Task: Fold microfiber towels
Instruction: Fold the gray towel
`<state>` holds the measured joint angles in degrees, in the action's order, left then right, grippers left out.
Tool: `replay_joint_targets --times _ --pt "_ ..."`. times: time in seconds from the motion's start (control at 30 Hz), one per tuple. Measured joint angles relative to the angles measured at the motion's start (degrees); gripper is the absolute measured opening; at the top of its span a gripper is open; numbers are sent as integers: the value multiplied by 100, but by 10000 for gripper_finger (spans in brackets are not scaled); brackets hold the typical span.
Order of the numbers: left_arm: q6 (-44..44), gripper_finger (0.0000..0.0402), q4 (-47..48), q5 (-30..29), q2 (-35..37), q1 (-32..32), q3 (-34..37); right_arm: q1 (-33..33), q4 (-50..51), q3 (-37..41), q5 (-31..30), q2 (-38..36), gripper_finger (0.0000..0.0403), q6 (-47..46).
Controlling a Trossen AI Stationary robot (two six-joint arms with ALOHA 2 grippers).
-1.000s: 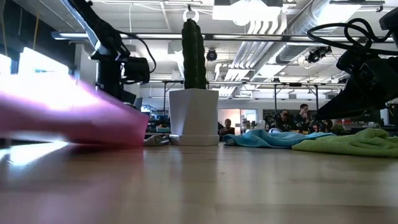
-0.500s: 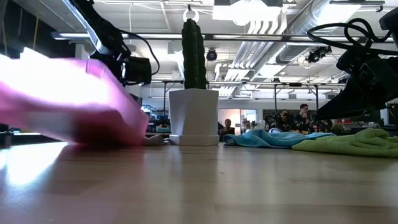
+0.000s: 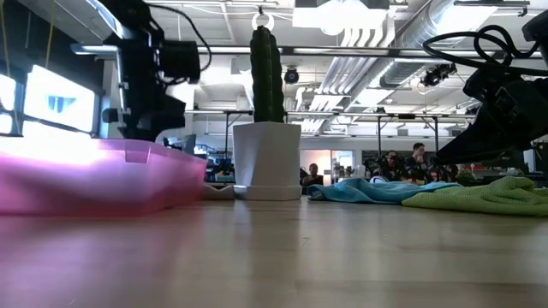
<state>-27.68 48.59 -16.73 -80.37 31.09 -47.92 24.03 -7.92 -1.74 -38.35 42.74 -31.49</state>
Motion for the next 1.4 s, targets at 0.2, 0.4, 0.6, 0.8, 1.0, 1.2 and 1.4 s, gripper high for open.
replay_joint_targets --times 0.2,0.4,0.6,0.8,1.0,1.2,1.4 --pt "-199 1 -128 -1485 851 -264 -210 -1 0 0 2 0 181 -1" --pt "450 1 -888 -2111 1438 -881 -724 -2 0 0 2 0 181 -1" --pt "1233 1 -1536 -2429 1475 -1801 -1263 0 0 0 2 0 181 0" --pt "1331 1 -1798 -2439 1258 -2878 -1643 0 0 0 2 0 181 -2" --pt "1333 0 -2292 -2328 963 -3792 -1648 -1 0 0 2 0 181 -2" --pt "1591 0 -3181 -2298 435 -4161 -1648 -1 7 0 2 0 181 -2" --pt "2317 0 -4424 -1700 -181 -4159 -1645 0 15 0 2 -2 181 -2"
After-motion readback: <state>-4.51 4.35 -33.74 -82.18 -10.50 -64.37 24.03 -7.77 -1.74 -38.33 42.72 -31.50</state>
